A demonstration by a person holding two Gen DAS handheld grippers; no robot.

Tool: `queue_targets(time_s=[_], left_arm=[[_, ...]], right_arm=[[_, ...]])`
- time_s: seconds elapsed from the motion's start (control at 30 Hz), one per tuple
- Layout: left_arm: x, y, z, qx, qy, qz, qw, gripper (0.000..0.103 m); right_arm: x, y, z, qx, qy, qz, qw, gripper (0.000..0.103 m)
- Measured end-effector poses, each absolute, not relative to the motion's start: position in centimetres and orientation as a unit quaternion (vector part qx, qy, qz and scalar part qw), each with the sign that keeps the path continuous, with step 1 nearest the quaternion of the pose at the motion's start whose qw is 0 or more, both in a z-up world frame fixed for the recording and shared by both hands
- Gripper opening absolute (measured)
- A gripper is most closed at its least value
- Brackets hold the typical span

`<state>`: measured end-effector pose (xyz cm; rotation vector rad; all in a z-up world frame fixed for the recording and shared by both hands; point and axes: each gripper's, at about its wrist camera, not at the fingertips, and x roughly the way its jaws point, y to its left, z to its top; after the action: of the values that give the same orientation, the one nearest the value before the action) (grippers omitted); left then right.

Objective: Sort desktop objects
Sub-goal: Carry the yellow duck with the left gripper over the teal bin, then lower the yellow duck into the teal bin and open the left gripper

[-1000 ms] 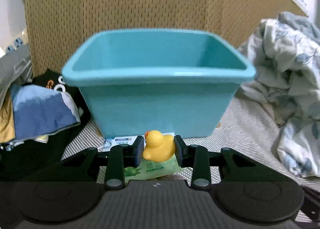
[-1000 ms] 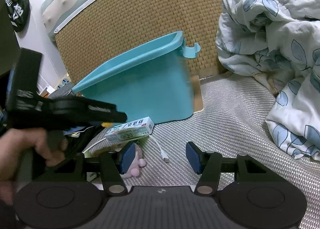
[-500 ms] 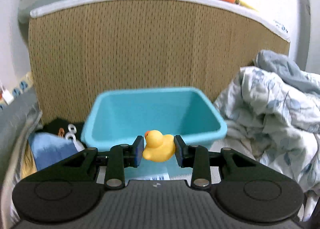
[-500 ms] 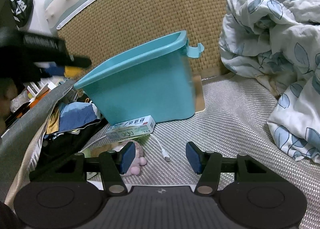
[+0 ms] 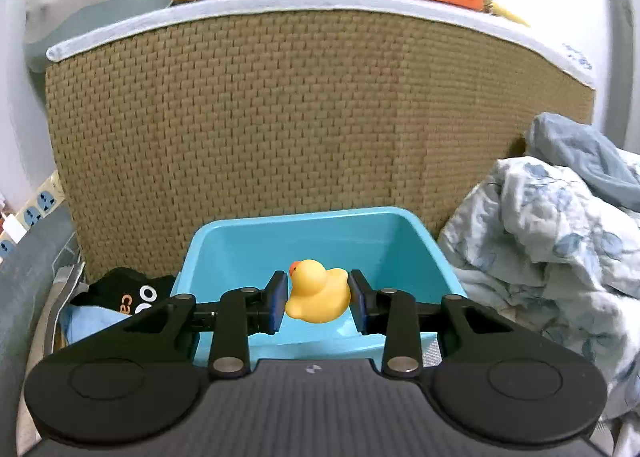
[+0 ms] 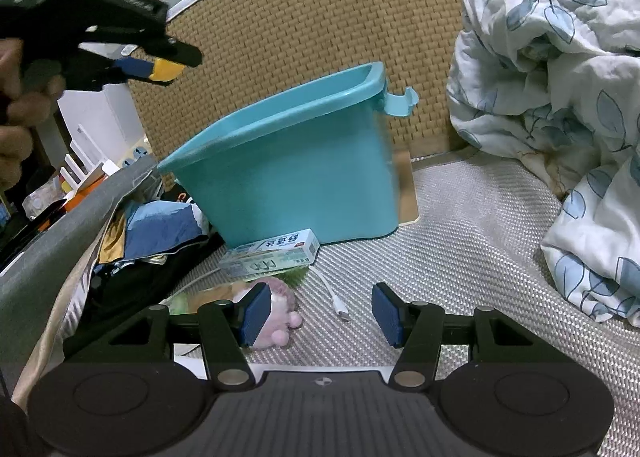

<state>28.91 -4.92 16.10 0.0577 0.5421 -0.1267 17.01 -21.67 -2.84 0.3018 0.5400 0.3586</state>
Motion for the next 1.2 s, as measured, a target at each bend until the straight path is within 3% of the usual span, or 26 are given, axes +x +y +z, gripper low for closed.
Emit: queue_targets(time_s=[0.23,0.9,1.2], left_arm=[[32.6,-5.2,14.8,0.006,0.308,-0.041,0.951,0.036],[39.9,-7.1,11.8,0.062,0.386,-0.001,0.92,0.036],[43.3,-7.0,9.8,0.034,0.458,-0.012,0.888,0.036]], right_arm=[[17.0,-21.6,-2.8,0.147,0.266,0.179,0.936,0.06],[17.2,-21.7,-2.8,0.151,0.268,0.181,0.934,0.06],[17.3,-21.9,-2.8,0.159,0.269,0.18,0.933,0.06]])
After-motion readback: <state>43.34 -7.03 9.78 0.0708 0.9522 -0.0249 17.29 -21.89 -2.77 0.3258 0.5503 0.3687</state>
